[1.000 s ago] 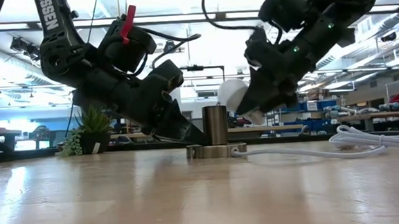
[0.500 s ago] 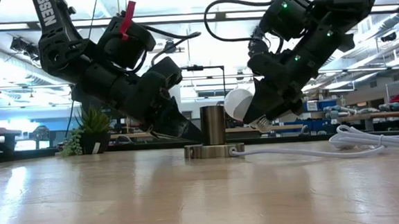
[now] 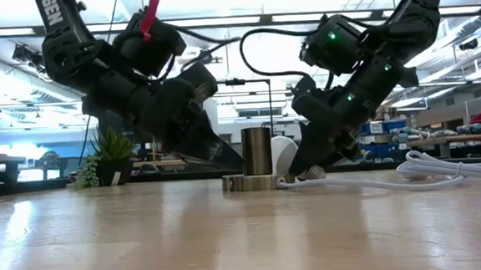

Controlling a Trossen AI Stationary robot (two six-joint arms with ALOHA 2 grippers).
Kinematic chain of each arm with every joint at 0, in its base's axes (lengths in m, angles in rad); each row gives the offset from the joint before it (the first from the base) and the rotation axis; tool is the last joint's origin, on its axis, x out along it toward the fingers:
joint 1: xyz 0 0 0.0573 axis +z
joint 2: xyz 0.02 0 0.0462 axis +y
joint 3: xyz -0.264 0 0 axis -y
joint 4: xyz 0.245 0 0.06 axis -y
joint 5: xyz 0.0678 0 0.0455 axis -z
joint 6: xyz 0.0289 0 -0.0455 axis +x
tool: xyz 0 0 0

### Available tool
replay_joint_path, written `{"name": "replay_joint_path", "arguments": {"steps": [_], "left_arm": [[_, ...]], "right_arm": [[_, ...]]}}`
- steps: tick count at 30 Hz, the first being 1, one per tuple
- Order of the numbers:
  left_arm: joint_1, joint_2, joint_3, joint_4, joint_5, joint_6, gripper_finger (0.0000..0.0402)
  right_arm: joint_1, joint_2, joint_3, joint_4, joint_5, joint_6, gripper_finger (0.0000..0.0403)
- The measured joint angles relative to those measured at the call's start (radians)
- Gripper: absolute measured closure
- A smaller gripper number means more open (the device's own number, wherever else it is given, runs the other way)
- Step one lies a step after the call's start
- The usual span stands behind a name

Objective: Screw lightbulb
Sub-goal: Remove the lightbulb from the lamp socket, then return to Home Position

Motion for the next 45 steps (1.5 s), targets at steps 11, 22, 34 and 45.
{"name": "replay_joint_path", "arguments": {"steps": [11,22,34,45], "left_arm": [[-0.004,-0.096,0.001,-0.118,-0.003,0.010,0.0402],[-0.027,-0.115,0.000,-0.120,-0.007,0.008,0.0402],[-0.027,-0.267,-0.002,-0.221,-0.016,0.046,0.0402],[-0.029,-0.398,0.000,-0.218,-0.006,0.103,0.0401]], "right_arm": [[0.006,0.000,0.000,0.010,0.061,0.002,0.0176],[0.032,-0.018,0.013,0.000,0.056,-0.007,0.0095],[0.037,-0.211,0.013,-0.112,0.040,-0.126,0.0116],[0.095,-0.380,0.013,-0.150,-0.004,-0.283,0.0275]]}}
